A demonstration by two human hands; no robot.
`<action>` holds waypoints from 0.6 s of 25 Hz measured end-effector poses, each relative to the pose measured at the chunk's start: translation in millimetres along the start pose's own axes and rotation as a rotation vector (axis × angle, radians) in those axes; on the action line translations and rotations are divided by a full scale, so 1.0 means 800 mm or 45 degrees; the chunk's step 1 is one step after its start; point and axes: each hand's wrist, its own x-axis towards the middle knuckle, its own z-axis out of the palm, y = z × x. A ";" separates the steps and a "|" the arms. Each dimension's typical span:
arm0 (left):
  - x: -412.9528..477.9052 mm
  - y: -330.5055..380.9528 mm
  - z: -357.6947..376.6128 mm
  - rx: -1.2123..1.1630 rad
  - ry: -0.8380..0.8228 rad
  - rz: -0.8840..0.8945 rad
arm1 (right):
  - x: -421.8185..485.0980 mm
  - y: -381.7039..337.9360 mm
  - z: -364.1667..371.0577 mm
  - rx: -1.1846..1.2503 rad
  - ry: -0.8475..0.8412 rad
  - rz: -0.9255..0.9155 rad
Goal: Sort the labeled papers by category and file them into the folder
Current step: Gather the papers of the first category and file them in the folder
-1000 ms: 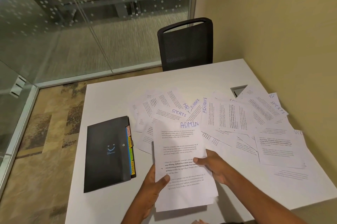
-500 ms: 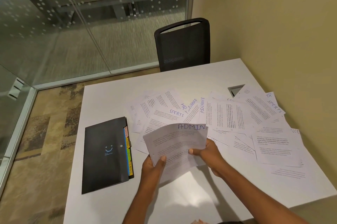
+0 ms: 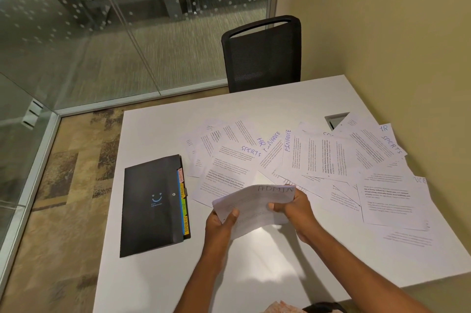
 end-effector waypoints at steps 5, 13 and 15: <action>-0.005 0.004 0.002 -0.062 0.024 0.008 | 0.000 0.002 -0.001 0.061 0.019 0.000; -0.004 -0.008 0.004 -0.093 0.044 0.005 | 0.005 0.010 0.004 -0.008 -0.017 0.053; -0.003 -0.008 0.006 -0.093 0.052 -0.002 | 0.005 0.006 0.005 0.005 -0.007 0.044</action>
